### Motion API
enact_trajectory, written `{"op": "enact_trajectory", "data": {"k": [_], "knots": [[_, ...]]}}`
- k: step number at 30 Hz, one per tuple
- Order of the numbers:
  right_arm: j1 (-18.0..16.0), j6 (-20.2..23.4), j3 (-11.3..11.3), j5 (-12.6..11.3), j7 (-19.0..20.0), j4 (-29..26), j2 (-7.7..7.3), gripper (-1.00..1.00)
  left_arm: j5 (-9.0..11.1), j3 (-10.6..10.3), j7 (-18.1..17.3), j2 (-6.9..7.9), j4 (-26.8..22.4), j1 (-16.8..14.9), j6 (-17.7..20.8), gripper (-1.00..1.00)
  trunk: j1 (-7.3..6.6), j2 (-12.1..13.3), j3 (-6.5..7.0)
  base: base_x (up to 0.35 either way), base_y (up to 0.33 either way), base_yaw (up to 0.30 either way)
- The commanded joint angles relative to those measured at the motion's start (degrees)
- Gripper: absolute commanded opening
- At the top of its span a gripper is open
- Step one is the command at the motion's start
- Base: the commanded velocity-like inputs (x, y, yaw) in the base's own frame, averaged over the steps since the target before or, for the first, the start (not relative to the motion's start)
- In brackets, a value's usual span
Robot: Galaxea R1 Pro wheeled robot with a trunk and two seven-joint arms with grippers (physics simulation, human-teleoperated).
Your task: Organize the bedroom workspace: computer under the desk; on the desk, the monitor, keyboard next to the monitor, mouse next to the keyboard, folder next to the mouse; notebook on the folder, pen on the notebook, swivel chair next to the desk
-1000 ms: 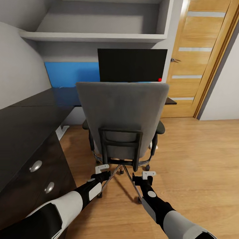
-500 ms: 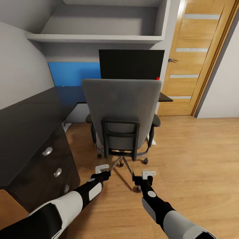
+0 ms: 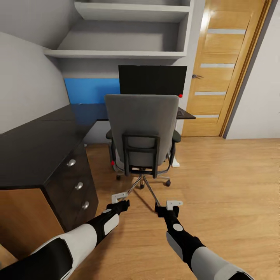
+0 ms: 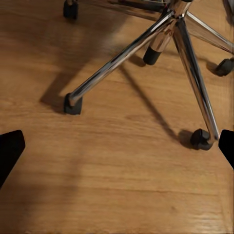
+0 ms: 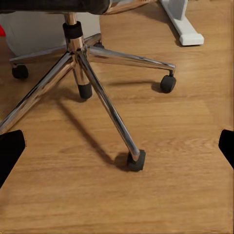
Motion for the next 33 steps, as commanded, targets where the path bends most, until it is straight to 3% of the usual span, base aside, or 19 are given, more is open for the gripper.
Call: {"op": "enact_trajectory", "data": {"k": [1,7,16,33], "knots": [[-0.05,-0.22,0.48,-0.47,-0.34,0.04,-0.03,1.0,0.43,-0.49,0.3,0.01,-0.03,-0.03,-0.18,1.0,-0.07,0.0,0.18,-0.335,0.0,0.0],[-0.05,-0.11,0.55,-0.51,-0.42,-0.03,-0.03,1.0,0.39,-0.49,0.3,0.01,-0.03,-0.03,-0.24,1.0,-0.22,0.08,1.51,-0.335,0.0,0.0],[-0.05,-0.11,0.5,-0.53,-0.56,-0.06,-0.03,1.0,0.37,-0.49,0.3,0.01,-0.03,-0.03,-0.3,1.0,-2.2,3.69,3.12,-0.335,0.0,0.0],[-0.05,-0.3,0.15,-0.71,-0.72,0.28,-0.43,1.0,0.8,-0.23,0.53,0.0,-0.02,-0.03,-0.22,1.0,-5.94,10.5,6.18,-0.013,0.0,0.0]]}}
